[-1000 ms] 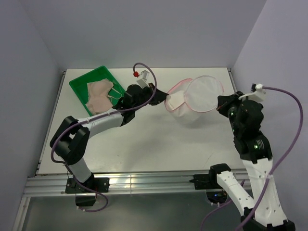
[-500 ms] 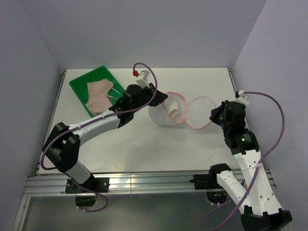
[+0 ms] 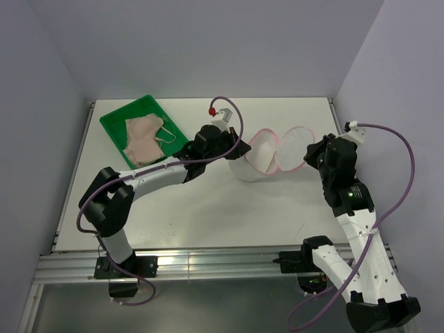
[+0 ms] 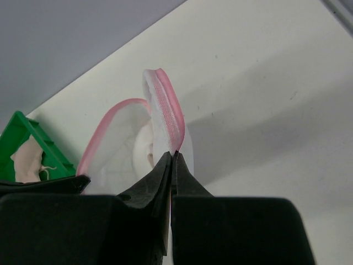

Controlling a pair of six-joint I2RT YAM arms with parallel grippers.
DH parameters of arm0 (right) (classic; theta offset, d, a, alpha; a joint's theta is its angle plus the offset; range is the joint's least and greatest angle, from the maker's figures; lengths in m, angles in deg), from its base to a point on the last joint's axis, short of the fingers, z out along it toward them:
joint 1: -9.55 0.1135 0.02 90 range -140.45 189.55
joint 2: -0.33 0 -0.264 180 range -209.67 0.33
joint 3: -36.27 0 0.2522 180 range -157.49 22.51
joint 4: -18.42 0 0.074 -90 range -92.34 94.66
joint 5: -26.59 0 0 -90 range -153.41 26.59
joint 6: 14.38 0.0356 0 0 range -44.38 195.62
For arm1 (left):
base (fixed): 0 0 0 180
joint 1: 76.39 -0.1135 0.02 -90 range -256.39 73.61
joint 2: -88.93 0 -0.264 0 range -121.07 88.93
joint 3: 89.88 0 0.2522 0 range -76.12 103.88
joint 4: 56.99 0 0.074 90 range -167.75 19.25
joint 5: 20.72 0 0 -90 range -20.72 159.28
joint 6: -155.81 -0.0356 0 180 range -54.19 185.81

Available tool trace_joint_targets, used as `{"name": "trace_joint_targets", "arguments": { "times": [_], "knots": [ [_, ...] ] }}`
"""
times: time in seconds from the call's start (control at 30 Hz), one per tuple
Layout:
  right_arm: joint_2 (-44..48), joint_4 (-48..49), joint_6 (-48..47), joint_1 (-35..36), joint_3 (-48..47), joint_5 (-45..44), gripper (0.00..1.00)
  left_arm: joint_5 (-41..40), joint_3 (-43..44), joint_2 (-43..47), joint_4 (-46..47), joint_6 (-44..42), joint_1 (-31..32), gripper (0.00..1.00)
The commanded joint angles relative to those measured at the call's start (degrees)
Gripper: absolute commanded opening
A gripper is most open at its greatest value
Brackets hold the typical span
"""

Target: Place the bra in the laundry bag and zip it closed

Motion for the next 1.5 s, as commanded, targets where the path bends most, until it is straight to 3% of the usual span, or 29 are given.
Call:
{"name": "trace_joint_targets", "arguments": {
  "times": [0.0,0.33,0.43,0.53,0.67,0.77,0.87,1.0,1.2,1.47],
  "knots": [
    [0.9,5.2,0.0,-1.4,-0.3,-2.0,0.0,1.3,3.8,-1.8,3.2,-0.3,0.0,0.0],
    [0.1,9.2,-0.2,-11.0,5.6,5.5,0.0,2.0,2.9,-6.9,7.3,1.9,-0.9,0.01],
    [-0.5,11.8,1.4,-14.3,10.3,8.7,0.0,1.5,2.9,-7.7,7.0,1.6,-1.1,0.08],
    [-0.5,13.8,2.6,-15.7,14.3,8.6,0.06,0.9,2.1,-7.8,7.0,1.4,-1.2,0.09],
    [-0.3,15.1,3.3,-17.5,16.7,6.8,0.3,-0.4,1.2,-7.0,7.1,0.9,-1.5,0.12],
    [1.0,15.0,3.1,-17.5,16.9,6.0,0.62,-1.0,1.5,-6.7,6.7,0.1,-1.6,0.26],
    [3.8,15.2,2.8,-17.5,16.3,6.0,0.85,-2.6,1.4,-6.0,6.1,-0.9,-1.5,0.41],
    [5.6,15.5,1.9,-17.3,14.1,11.1,0.88,-4.6,1.4,-4.5,5.1,-2.5,-1.6,0.56],
    [4.7,17.2,0.8,-14.3,12.9,19.4,0.89,-9.1,-0.2,0.6,3.7,-5.3,-1.6,0.64],
    [3.0,21.2,-1.9,4.1,13.8,18.2,0.89,-17.3,-5.1,10.4,-0.3,-6.8,-5.1,0.68]
  ]
}}
